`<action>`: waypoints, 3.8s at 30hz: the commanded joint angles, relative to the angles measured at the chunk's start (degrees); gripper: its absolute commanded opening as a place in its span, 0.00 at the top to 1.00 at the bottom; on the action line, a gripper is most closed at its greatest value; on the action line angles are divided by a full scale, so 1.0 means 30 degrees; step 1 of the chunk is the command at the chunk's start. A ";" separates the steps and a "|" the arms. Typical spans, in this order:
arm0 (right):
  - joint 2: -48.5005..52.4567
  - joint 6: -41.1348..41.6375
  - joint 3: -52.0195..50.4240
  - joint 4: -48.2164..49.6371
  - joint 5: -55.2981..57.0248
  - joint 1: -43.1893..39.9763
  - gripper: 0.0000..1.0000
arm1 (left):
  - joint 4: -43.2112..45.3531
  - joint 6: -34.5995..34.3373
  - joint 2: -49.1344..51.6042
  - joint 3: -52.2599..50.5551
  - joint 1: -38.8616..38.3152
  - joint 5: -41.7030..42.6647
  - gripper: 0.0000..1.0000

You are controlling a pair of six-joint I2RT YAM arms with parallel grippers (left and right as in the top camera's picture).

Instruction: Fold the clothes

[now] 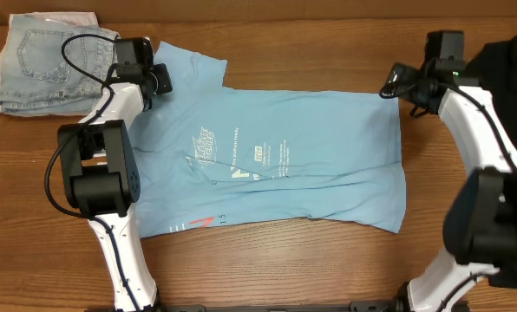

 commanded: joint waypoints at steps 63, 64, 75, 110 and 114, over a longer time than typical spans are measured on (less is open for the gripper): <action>0.4320 0.2900 0.7970 -1.1504 -0.2776 -0.3723 0.96 | -1.5766 -0.0109 -0.9085 0.0138 0.4095 0.4022 0.96; 0.4299 0.2718 0.7970 -1.1781 -0.3475 -0.4036 0.96 | -1.6087 -0.0044 -0.9085 0.0138 0.4481 0.4299 0.96; 0.3038 0.1049 0.7970 -1.4141 -0.5034 -0.4269 0.96 | -1.7959 0.1829 -0.9114 0.0138 0.4641 0.6288 0.96; -0.1603 0.3147 0.4962 -1.8447 0.0007 -0.3832 0.96 | -2.0852 0.1960 -1.2713 -0.3468 0.6521 0.2579 0.96; -0.1603 0.3147 0.4284 -1.8418 0.0007 -0.3825 0.96 | -2.0458 0.2106 -1.2713 -0.4787 0.6484 0.2586 0.96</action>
